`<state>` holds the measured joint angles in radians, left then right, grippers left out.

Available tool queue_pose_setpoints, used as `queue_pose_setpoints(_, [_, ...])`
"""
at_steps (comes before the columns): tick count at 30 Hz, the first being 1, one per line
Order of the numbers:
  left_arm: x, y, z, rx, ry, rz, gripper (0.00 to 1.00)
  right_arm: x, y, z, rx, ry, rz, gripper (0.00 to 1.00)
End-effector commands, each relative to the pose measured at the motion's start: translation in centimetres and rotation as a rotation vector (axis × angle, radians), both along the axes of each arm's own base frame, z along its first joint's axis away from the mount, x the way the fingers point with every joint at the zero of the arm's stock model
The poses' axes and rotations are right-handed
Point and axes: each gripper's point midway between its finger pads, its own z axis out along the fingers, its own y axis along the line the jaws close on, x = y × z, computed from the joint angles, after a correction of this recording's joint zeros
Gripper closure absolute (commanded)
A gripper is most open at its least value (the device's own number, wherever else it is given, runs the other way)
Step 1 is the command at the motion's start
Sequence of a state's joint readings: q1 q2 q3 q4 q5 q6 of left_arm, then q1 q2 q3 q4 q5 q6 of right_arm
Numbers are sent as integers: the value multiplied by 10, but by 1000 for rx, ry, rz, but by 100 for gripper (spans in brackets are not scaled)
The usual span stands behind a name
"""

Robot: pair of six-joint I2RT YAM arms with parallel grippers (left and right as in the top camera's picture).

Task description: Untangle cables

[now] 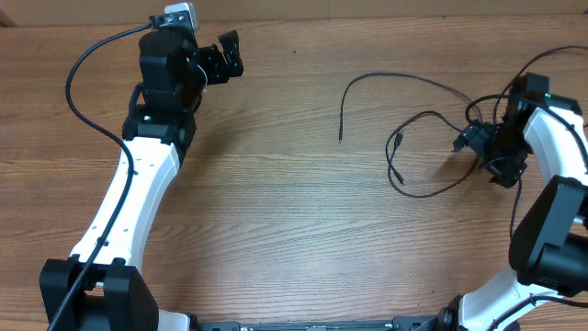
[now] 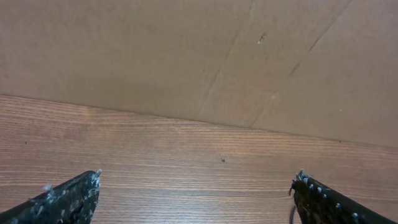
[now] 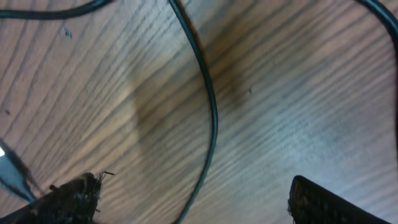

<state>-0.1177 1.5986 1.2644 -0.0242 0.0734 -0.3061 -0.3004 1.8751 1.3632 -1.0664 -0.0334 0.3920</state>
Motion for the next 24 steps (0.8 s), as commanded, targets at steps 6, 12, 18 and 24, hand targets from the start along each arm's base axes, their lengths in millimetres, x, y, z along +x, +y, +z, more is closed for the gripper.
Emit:
queue_pose_setpoints(6, [-3,2,-5,26,27,-4,0,5,-4,-7,-23,-26,0,3])
queue_pose_setpoints(12, [-6,2,-13,30,64,-5,0,16,-10,-6,-48,-70,2,2])
queue_pose_setpoints(18, [-6,2,-13,30,65,-5,0,22,-12,-12,-52,-83,1,2])
queue_pose_setpoints(24, [-6,2,-13,29,63,-5,0,16,-10,-42,-27,-7,2,5])
